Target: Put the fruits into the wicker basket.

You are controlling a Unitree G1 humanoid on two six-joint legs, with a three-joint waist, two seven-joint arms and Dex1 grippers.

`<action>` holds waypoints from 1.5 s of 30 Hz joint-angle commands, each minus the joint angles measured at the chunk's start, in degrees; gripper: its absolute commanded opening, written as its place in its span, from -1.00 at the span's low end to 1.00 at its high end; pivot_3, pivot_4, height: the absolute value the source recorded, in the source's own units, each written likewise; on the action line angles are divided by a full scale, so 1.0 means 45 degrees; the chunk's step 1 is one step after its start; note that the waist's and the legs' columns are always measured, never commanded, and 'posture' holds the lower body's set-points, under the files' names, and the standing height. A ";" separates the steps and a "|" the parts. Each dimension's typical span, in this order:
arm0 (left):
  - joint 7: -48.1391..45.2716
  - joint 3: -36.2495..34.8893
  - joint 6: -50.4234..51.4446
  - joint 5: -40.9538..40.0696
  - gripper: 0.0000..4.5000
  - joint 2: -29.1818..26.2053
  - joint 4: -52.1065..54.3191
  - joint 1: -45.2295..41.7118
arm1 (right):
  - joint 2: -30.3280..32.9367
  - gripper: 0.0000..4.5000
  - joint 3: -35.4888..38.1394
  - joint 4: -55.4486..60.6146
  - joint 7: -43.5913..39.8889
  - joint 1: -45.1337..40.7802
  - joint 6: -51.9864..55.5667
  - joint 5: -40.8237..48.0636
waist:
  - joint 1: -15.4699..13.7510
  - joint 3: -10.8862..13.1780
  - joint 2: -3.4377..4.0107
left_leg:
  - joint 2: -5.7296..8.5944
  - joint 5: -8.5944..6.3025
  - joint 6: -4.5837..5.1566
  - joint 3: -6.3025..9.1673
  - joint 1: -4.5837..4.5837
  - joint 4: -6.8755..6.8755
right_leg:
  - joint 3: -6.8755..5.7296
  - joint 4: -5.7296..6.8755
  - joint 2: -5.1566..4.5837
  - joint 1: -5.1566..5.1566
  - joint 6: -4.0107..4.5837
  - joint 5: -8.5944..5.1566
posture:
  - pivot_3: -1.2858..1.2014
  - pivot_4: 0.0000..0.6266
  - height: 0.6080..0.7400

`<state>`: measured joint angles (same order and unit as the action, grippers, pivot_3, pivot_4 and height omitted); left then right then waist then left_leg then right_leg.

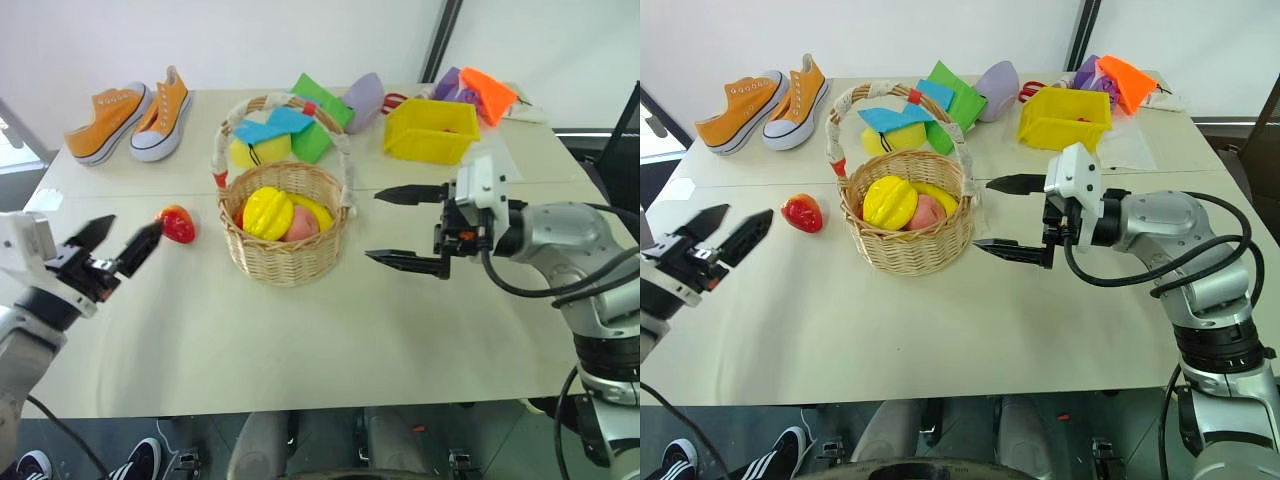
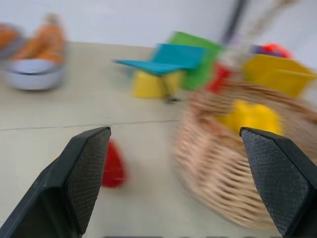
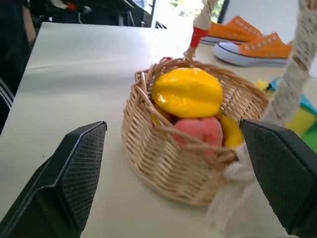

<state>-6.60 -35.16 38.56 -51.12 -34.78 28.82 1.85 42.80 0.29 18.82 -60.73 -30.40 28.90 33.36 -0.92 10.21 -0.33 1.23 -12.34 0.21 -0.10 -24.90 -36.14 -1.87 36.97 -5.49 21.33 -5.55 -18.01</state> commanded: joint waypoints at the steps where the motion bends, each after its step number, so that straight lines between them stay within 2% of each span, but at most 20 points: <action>1: 0.1384 0.0990 -0.0817 0.1860 0.98 0.0687 -0.0717 -0.1098 | -0.0076 1.00 0.0064 0.0140 0.0015 -0.0207 -0.0171 -0.0008 | 0.0028 -0.0003 -0.0009 | 0.0001 -0.0001 0.0002 0.0000 -0.0010 0.0001 | 0.0000 -0.0001 0.0001 0.0006 -0.0033 0.0018 | 0.03 -0.52 1.00; 6: 0.2394 0.2217 -0.1207 0.3592 0.98 0.1846 -0.2005 -0.2570 | -0.0164 1.00 0.0172 0.0272 0.0211 -0.0229 -0.0091 -0.0018 | 0.0039 -0.0004 -0.0010 | 0.0002 0.0001 0.0001 0.0000 -0.0038 -0.0001 | -0.0001 0.0015 0.0009 0.0038 -0.0057 0.0031 | 0.03 -0.52 1.00; 11: 0.2620 0.2853 -0.0963 0.4797 0.98 0.1874 -0.3310 -0.3671 | -0.0209 1.00 0.0205 0.0460 0.0433 -0.0117 -0.0033 0.0006 | 0.0058 -0.0003 -0.0013 | -0.0002 0.0003 -0.0003 0.0000 -0.0038 -0.0001 | -0.0002 0.0026 0.0021 0.0044 -0.0059 0.0032 | 0.03 -0.52 1.00; 18: 0.2276 0.2876 -0.0307 0.4625 0.98 0.2236 -0.5178 -0.5352 | -0.0210 1.00 0.0252 0.0650 0.0712 -0.0006 -0.0032 -0.0014 | 0.0032 -0.0003 -0.0014 | 0.0003 0.0005 -0.0004 0.0000 -0.0038 -0.0010 | -0.0003 0.0028 0.0021 0.0037 -0.0074 0.0039 | 0.03 -0.52 1.00; 26: 0.1908 0.2931 0.0440 0.5192 0.98 0.1966 -0.6744 -0.6645 | -0.0239 1.00 0.0245 0.0777 0.0928 -0.0048 0.0123 0.0044 | 0.0056 -0.0001 -0.0017 | 0.0005 0.0010 -0.0011 0.0000 -0.0039 -0.0016 | -0.0007 0.0038 0.0029 0.0040 -0.0084 0.0043 | 0.03 -0.52 1.00; 36: 0.1994 0.3298 0.1329 0.5956 0.98 0.2229 -0.7282 -0.6969 | -0.0172 1.00 0.0237 0.0759 0.1013 -0.0010 0.0121 -0.0008 | 0.0040 0.0001 -0.0021 | 0.0007 0.0012 -0.0014 0.0000 -0.0039 -0.0020 | -0.0007 0.0042 0.0030 0.0038 -0.0092 0.0047 | 0.03 -0.52 1.00; 41: 0.1553 0.3190 0.1343 0.5749 0.98 0.2452 -0.7206 -0.6922 | -0.0216 1.00 0.0195 0.0727 0.1048 -0.0081 0.0107 -0.0014 | 0.0045 0.0001 -0.0021 | 0.0006 0.0014 -0.0017 0.0001 -0.0039 -0.0018 | -0.0006 0.0044 0.0030 0.0040 -0.0093 0.0047 | 0.03 -0.52 1.00; 42: 0.1585 0.3100 0.1388 0.5707 0.75 0.2520 -0.7094 -0.6865 | -0.0216 1.00 0.0197 0.0746 0.1059 -0.0085 0.0115 -0.0005 | 0.0044 0.0001 -0.0021 | 0.0006 0.0014 -0.0017 0.0001 -0.0039 -0.0018 | -0.0006 0.0043 0.0029 0.0039 -0.0093 0.0048 | 0.03 -0.52 1.00; 45: 0.1735 0.3262 0.1536 0.6042 0.22 0.2507 -0.7035 -0.6710 | -0.0219 1.00 0.0202 0.0751 0.1071 -0.0117 0.0114 0.0009 | 0.0044 0.0001 -0.0022 | 0.0006 0.0014 -0.0017 0.0001 -0.0039 -0.0019 | -0.0006 0.0043 0.0028 0.0039 -0.0093 0.0048 | 0.03 -0.52 1.00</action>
<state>0.97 -19.93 44.97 -24.55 -23.13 -4.76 -28.35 41.63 -0.18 20.12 -56.10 -29.93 29.67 32.79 -0.72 10.22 -0.43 1.26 -12.28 0.13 -0.10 -25.07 -36.23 -1.90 37.17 -5.37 21.50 -5.97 -17.80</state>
